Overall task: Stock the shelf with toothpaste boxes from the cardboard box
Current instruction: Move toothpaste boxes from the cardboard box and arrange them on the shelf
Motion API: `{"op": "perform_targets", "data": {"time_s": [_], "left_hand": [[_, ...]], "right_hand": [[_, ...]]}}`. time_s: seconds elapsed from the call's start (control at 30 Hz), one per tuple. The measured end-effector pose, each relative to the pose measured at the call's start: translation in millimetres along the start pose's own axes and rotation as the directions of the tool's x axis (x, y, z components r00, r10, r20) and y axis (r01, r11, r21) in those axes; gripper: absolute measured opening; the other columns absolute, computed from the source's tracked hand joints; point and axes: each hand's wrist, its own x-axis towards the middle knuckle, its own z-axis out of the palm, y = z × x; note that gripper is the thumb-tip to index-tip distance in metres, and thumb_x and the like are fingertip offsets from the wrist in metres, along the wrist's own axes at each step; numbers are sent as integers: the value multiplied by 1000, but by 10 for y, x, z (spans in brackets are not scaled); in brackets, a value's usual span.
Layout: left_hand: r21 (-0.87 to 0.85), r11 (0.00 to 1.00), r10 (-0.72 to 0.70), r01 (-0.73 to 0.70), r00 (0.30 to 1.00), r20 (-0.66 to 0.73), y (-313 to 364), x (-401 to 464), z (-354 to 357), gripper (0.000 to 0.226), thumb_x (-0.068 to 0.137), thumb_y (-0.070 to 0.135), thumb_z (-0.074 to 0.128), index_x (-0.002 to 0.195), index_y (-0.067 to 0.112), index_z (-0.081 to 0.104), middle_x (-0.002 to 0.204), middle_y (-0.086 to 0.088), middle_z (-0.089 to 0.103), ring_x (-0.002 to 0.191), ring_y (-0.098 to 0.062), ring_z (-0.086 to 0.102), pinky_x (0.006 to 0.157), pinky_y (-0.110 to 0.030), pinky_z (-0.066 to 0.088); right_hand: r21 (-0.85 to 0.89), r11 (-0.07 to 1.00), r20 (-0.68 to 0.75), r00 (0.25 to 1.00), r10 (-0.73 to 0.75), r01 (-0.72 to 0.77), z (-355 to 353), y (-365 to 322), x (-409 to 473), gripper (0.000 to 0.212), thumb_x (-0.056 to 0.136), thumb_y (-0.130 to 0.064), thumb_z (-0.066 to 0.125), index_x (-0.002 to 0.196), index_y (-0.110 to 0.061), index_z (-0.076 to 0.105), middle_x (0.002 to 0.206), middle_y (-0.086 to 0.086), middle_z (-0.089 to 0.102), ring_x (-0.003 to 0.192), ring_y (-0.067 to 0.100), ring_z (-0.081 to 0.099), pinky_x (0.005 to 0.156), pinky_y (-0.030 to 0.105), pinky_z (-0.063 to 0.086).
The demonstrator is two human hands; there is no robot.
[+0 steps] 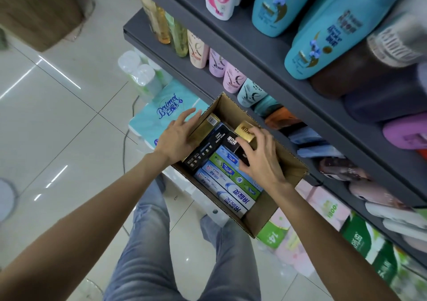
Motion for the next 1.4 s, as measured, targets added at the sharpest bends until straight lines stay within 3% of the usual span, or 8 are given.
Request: {"op": "perform_targets", "data": {"time_s": [0.13,0.27,0.4,0.67,0.93,1.1,1.27,1.4], "left_hand": [[-414,894,233,-172,967,101,471,-321,-258,116,67,36,82,148,30,-1,156,4,1,140,-2,11,112,-21,19],[-592,798,262,-113,950,171,911,-546,-324,119,67,36,82,147,38,-5,154,15,16,141,0,19,116,-29,23],[-563,822,151,-84,986,73,1220,-614,-478,114,64,30,83,146,41,5,139,16,43,124,-3,45,97,-21,36],[-726,687,92,30,987,128,1321,-594,-879,92,52,32,83,131,31,36,119,2,60,108,-12,59,98,-43,47],[-700,714,195,7,958,208,1626,-751,-895,94,56,32,83,134,34,30,118,8,61,108,-3,59,93,-23,47],[-700,710,268,-80,949,163,2026,-938,-597,92,69,1,79,138,32,27,121,14,56,105,9,57,94,-13,44],[-843,537,160,-9,983,91,2433,-1204,-345,91,62,23,80,139,31,32,126,2,61,115,-16,58,96,-33,46],[-908,416,103,45,990,96,2719,-1420,-298,56,82,27,61,134,27,42,108,7,65,101,-14,61,80,-28,48]], "right_hand": [[394,901,-222,933,285,-181,-748,-353,-101,62,63,-23,73,120,-15,49,129,14,30,119,30,37,103,30,35],[762,545,-73,789,610,-350,-1264,-597,-105,68,63,-10,81,122,-16,48,128,5,33,111,-9,40,89,-1,33],[847,340,25,668,744,-409,-1467,-778,-88,66,64,-20,83,119,-32,47,126,-2,35,112,8,50,88,5,42],[917,228,83,716,693,-326,-1681,-802,-211,79,71,-25,81,137,-21,38,139,7,44,110,1,58,93,20,49],[928,90,242,767,594,-362,-1712,-784,-589,93,76,-42,70,148,-41,11,130,-6,58,113,1,57,100,27,45],[963,-26,222,739,637,-267,-1760,-434,-1130,73,86,-24,66,140,-44,21,122,5,63,107,14,62,90,29,50],[965,-23,226,781,582,-262,-2075,-60,-1886,55,86,-8,64,125,-33,35,105,3,67,94,15,66,82,31,53],[959,12,211,739,639,-284,-2339,58,-2380,45,83,-7,67,114,-29,43,107,-5,64,92,7,64,79,28,52]]}}
